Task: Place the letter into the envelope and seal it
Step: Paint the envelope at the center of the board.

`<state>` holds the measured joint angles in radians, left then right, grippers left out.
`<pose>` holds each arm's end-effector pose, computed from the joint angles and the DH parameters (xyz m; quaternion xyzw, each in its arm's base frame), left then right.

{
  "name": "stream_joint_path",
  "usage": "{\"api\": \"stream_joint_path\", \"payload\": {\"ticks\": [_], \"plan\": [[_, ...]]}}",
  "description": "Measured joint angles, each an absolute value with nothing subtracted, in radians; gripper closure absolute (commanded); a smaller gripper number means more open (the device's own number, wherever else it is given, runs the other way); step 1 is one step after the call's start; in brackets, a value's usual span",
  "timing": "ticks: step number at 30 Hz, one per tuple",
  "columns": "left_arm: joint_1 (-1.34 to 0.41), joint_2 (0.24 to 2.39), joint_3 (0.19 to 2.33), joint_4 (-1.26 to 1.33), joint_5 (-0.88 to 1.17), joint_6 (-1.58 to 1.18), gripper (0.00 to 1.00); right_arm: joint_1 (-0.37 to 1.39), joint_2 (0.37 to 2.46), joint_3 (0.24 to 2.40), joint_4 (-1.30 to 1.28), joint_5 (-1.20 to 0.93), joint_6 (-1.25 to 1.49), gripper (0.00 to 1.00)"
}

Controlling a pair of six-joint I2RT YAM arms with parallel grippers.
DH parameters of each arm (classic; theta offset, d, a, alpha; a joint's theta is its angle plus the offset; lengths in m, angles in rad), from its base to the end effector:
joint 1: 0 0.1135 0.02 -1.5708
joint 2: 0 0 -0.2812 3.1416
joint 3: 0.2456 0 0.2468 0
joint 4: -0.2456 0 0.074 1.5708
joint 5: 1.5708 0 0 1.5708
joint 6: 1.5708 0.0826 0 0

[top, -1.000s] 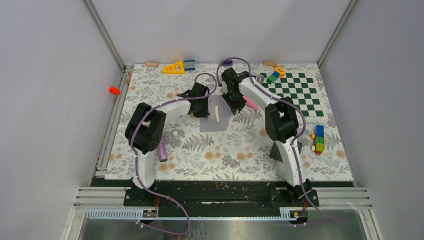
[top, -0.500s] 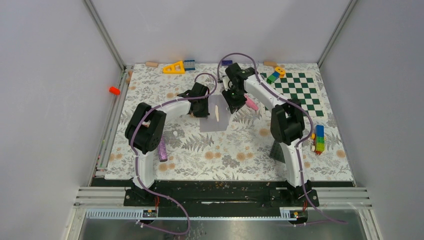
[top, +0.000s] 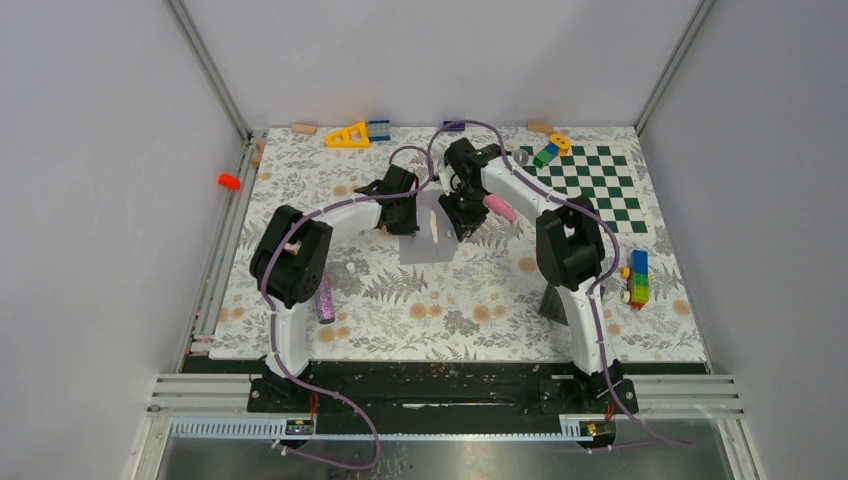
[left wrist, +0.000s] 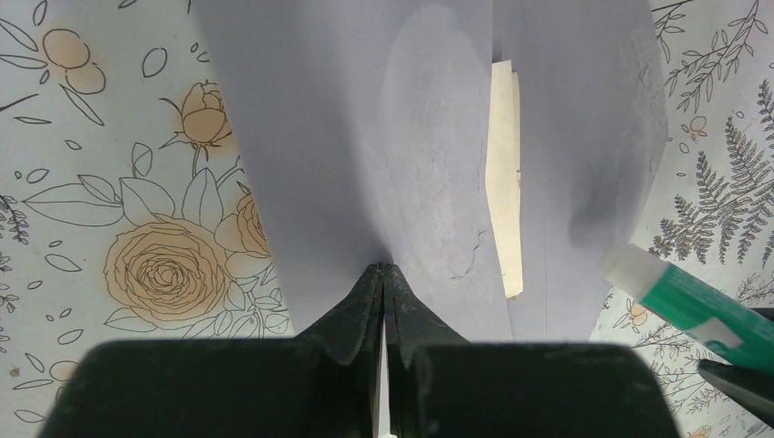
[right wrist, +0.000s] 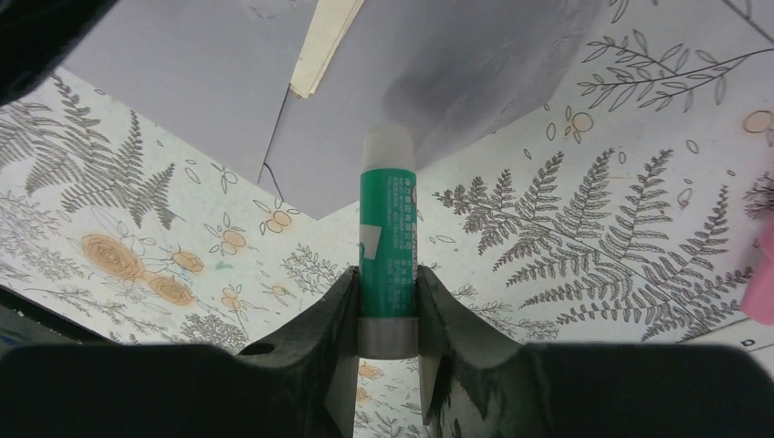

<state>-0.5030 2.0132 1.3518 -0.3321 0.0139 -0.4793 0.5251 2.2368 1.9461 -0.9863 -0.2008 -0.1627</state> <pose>0.3951 -0.2187 0.1367 0.0133 0.9585 -0.1401 0.2479 0.4115 0.2575 0.1752 -0.3457 0.9217 0.1238 0.1254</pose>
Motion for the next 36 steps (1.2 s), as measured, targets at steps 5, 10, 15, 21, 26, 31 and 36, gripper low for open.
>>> {"api": "stream_joint_path", "payload": {"ticks": [5, 10, 15, 21, 26, 31, 36], "plan": [[-0.503, 2.013, 1.352, -0.332, 0.014, -0.479, 1.0, 0.529, 2.262, 1.937, -0.987, -0.178, -0.171, 1.0], [-0.503, 2.013, 1.352, -0.332, 0.014, -0.48, 1.0, 0.529, 2.272, 1.939, -0.987, -0.138, -0.175, 1.0], [-0.503, 2.013, 1.352, -0.332, 0.014, -0.479, 1.0, 0.529, 2.281, 1.958, -0.989, -0.086, -0.177, 1.0], [-0.503, 2.013, 1.352, -0.332, 0.014, -0.479, 1.0, 0.529, 2.304, 2.0, -0.99, -0.004, -0.179, 1.0], [-0.503, 2.013, 1.352, -0.332, 0.014, -0.479, 1.0, 0.529, 2.323, 2.028, -0.985, 0.054, -0.179, 1.0], [-0.503, 2.013, 1.352, -0.332, 0.014, -0.479, 1.0, 0.529, 2.324, 2.034, -0.978, 0.03, -0.184, 1.0], [-0.503, 2.013, 1.352, -0.332, 0.014, -0.479, 1.0, 0.529, 2.264, 1.992, -0.978, -0.109, -0.224, 1.0]]}}
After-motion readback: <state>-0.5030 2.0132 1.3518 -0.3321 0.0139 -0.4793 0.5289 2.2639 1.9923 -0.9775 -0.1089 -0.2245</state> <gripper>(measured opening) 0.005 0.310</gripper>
